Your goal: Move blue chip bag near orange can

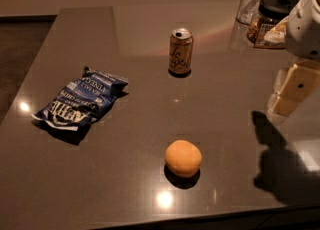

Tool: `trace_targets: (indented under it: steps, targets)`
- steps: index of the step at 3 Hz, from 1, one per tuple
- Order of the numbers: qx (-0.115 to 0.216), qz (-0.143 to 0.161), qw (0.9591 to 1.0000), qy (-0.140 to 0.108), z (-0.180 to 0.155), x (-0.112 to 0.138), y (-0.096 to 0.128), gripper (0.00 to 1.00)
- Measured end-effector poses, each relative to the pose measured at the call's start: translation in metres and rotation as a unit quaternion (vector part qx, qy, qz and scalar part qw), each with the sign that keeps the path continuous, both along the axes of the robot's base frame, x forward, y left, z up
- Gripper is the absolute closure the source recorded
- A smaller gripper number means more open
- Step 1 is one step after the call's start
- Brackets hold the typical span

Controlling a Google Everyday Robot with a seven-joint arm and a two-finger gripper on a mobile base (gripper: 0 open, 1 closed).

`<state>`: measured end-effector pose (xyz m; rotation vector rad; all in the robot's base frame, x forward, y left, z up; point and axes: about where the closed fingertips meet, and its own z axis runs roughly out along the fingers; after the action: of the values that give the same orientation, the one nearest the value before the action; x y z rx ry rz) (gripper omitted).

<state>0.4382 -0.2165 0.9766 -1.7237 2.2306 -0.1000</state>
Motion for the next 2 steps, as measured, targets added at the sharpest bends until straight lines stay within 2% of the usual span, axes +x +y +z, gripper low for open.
trace_targets:
  steps: [1,2]
  targets:
    - [0.0,0.0,1.0,0.0,0.0,0.0,0.0,0.0]
    - [0.009,0.021,0.9997,-0.002,0.002,0.005,0.019,0.0]
